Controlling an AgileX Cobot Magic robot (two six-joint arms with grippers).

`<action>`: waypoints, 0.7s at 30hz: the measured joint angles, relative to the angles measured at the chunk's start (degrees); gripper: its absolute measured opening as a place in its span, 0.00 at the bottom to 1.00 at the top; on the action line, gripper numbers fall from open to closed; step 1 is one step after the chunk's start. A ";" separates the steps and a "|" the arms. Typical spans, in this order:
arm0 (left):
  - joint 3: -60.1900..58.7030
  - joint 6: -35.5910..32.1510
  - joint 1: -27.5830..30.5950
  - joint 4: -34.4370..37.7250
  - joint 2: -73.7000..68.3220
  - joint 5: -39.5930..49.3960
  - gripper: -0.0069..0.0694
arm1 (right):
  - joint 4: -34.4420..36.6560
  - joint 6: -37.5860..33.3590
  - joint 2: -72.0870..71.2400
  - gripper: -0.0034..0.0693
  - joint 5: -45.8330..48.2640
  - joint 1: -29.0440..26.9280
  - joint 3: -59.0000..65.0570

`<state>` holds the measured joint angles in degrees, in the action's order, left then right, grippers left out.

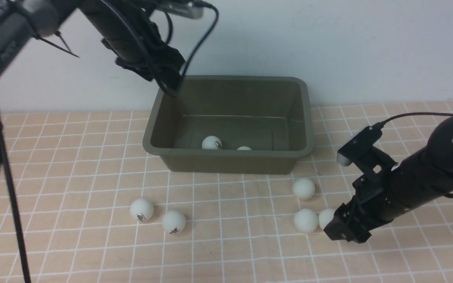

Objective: Put the table tennis balls into the box on the light coffee tablecloth.
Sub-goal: 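Reach for and grasp a ping pong ball on the table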

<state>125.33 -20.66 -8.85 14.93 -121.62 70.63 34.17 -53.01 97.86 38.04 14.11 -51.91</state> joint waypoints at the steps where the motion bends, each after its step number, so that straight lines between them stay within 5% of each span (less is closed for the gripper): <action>1: 0.00 0.00 2.12 1.60 1.15 0.16 0.57 | 0.45 -0.29 0.16 0.72 -0.74 0.00 0.00; 8: 0.00 -1.09 8.62 9.50 5.40 0.82 0.56 | 0.65 -0.77 0.94 0.70 -3.33 0.00 0.00; 21: 0.06 -1.97 9.61 10.39 6.48 0.93 0.56 | 2.47 -1.58 4.53 0.51 -2.85 0.00 -1.66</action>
<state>125.38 -22.63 0.77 25.32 -115.14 71.56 36.64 -54.58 102.39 35.18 14.11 -53.56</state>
